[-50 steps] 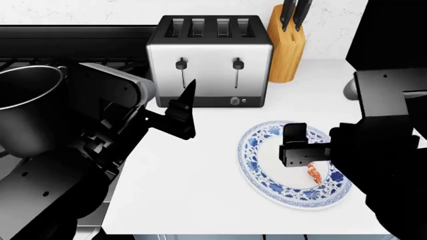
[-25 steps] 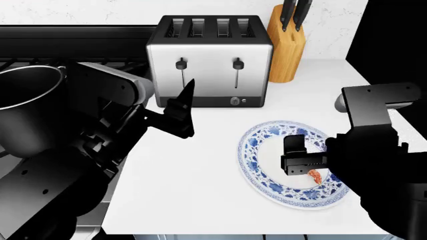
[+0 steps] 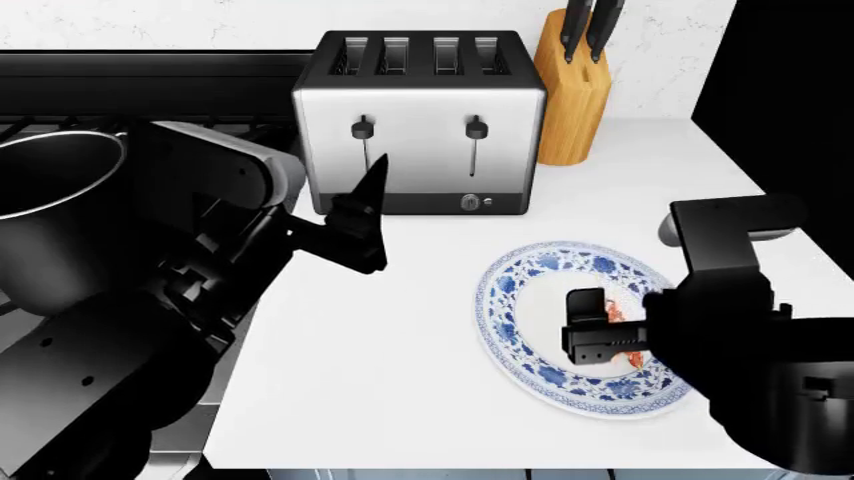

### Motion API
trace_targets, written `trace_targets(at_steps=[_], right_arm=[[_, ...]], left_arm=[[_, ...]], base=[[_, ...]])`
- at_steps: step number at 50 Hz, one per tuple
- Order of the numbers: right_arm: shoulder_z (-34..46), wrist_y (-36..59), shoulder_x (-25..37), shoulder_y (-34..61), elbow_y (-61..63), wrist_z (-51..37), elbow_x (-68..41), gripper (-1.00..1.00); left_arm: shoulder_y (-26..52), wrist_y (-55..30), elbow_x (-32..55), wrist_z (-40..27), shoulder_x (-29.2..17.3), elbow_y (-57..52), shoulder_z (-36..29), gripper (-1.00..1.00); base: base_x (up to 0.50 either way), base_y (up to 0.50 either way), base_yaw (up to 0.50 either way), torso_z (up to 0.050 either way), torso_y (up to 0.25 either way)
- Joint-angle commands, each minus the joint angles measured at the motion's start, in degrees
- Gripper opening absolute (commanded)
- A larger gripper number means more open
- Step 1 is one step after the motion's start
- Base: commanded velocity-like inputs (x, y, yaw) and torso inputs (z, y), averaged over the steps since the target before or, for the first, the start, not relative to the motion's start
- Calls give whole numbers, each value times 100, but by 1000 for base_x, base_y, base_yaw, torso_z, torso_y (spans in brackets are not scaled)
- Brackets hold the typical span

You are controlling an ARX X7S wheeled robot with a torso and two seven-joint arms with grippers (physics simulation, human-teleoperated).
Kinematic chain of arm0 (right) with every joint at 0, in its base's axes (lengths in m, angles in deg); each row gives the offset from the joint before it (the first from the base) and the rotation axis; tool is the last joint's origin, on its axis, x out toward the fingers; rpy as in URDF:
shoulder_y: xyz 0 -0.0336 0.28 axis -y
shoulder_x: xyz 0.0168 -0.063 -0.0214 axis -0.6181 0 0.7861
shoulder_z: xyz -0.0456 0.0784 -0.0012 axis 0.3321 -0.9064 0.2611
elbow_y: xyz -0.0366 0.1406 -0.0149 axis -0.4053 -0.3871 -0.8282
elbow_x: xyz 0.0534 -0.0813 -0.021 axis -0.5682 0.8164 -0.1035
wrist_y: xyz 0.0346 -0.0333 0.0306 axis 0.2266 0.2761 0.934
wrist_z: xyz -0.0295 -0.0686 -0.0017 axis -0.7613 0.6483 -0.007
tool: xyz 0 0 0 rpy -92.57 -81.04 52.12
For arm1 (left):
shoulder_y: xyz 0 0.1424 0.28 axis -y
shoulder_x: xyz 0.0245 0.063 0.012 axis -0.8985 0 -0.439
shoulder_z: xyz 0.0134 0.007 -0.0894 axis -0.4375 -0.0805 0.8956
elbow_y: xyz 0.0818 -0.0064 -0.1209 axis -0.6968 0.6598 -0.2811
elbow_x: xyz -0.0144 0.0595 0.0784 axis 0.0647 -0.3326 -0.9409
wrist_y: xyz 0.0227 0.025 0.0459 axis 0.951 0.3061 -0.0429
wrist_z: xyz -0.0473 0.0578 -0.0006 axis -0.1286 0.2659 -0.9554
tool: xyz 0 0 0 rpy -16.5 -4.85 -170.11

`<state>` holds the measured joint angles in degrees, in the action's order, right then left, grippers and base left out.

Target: Frozen meat rests on a plate on the counter. Retrieve the meat and place it in a pot on a burner. Then turn the burner on.

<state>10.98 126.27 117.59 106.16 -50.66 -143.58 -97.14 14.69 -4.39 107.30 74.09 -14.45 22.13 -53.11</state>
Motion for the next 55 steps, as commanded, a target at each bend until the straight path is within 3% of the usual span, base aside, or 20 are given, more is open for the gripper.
trace_targets(at_steps=[1,55], right_arm=[[3,-78,11,-242,-135,340,272,100],[195,-46,46,-432,-327,492,400,100]], left_arm=[[-7,136,-81,8,-52,15,-72,100],[-73,463,-140,-38,-173,223,-135,100]], base=[[0,0,0,0,0],[0,0,0,0,0]])
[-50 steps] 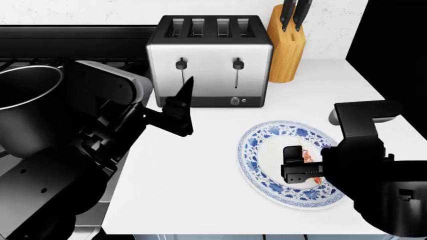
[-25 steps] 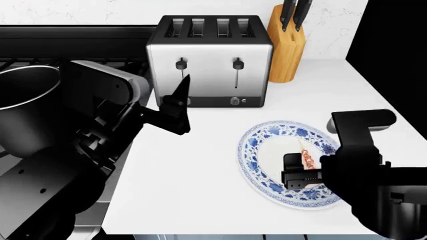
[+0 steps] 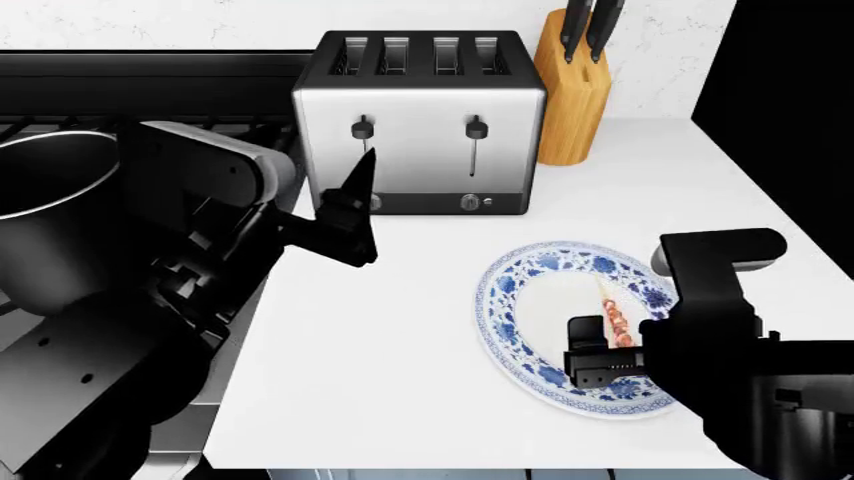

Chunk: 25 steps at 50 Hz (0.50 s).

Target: Frozen meat rests on a plate on the counter. Retrieve the meat and place it in a pot on a burner. Then turn the burner on.

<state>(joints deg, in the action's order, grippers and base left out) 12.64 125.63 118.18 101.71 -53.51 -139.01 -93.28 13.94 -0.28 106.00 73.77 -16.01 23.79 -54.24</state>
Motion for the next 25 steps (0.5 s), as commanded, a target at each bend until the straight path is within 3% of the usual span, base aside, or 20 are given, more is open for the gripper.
trace_targets(at_steps=[1,8,9,25], right_arm=[[31,18,-13,16,-40,31,17,100],[32,13,2,16,-3,31,32,100],[31,15,3,20,5,34,33,-100],[20,11,14,60,94,53,5,-100]], left_arm=[[-2,48,2,-12,-16,57,-13,100],[-21,27,43,-52,-26,41,-1,100],[-18,22,51,-56,-29,30,-2,100],[-14,58,60,-72,-56,73,-52,100]], base=[[0,0,0,0,0],[0,0,0,0,0],[0,0,0,0,0],[0,0,0,0,0]])
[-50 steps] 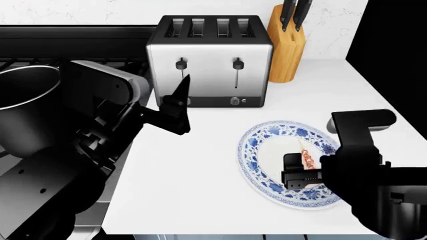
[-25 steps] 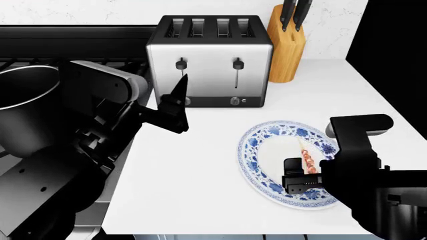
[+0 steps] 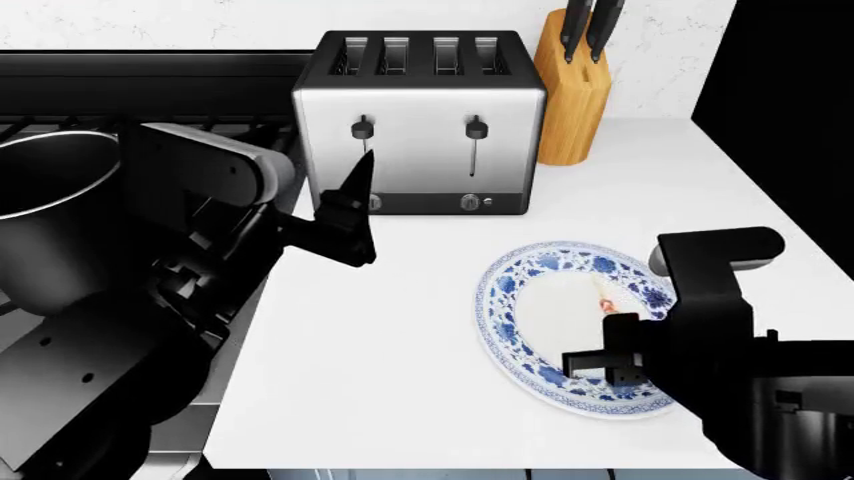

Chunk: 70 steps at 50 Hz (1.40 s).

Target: Frozen meat rests on a plate on the counter. Retrieve the meat and place it in a pot on a burner. Then turn the burner on.

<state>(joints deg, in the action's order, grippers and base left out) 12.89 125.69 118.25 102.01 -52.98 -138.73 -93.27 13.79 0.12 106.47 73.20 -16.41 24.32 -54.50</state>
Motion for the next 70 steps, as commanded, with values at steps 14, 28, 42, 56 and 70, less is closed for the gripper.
trace_targets(at_steps=[14,28,42,56,70], right_arm=[[-46,39,30,219,146,-40,15,-100],[-257,61,29,689,507,-25,96,-100],[-657,-316,85,695,1075,299,605,-100],[-1208,-826,237,693,1576,1138,1598,-100],[-1007,-179,123,1745,1454,1069,1298,-100]], left_arm=[[-5,49,38,-34,-39,24,-52,100],[1,21,117,-96,-68,-51,-42,100],[11,-125,376,-256,-134,-289,143,100],[-73,-318,806,-486,-160,-531,463,100],[134,-406,1082,-649,-186,-665,669,100]], base=[[0,0,0,0,0],[0,0,0,0,0],[0,0,0,0,0],[0,0,0,0,0],[0,0,0,0,0]])
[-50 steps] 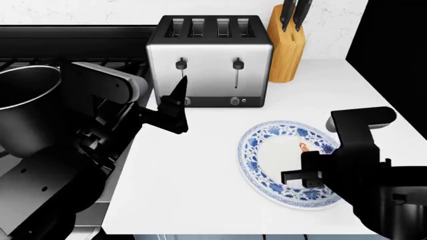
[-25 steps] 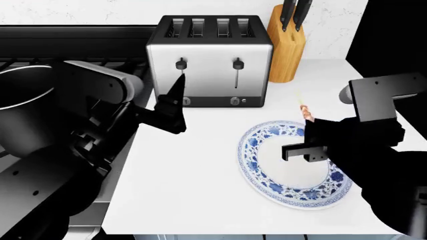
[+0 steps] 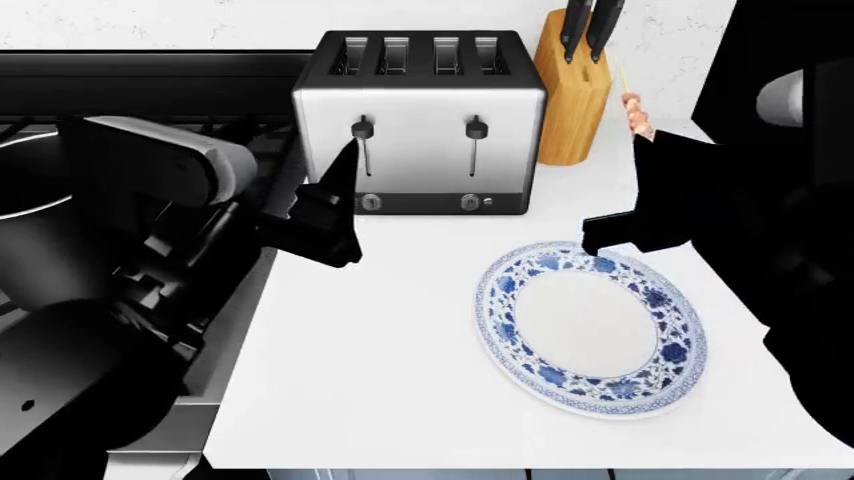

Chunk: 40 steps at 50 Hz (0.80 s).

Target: Frozen meat rests on a plate on the counter. Retrieve the meat and place it in a pot on a burner. Then turn the burner on.

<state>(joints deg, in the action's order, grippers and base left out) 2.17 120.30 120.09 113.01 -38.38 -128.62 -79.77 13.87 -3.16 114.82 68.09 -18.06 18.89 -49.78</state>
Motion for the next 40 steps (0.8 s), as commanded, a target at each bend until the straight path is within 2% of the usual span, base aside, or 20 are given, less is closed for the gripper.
trace_targets(at_steps=[1,8,40], right_arm=[[88,402,-77,697,-23,43,-80,-100],[114,488,-104,853,-34,110,-82,-100],[108,561,-108,1100,86,69,-118,-100]], left_arm=[[161,-95,302,-161,-23,-152,237,100],[190,-98,356,-185,-28,-182,234,100],[254,-72,512,-303,-91,-267,235,100]], base=[[0,0,0,0,0],[0,29,0,0,0],[0,500,0,0,0]])
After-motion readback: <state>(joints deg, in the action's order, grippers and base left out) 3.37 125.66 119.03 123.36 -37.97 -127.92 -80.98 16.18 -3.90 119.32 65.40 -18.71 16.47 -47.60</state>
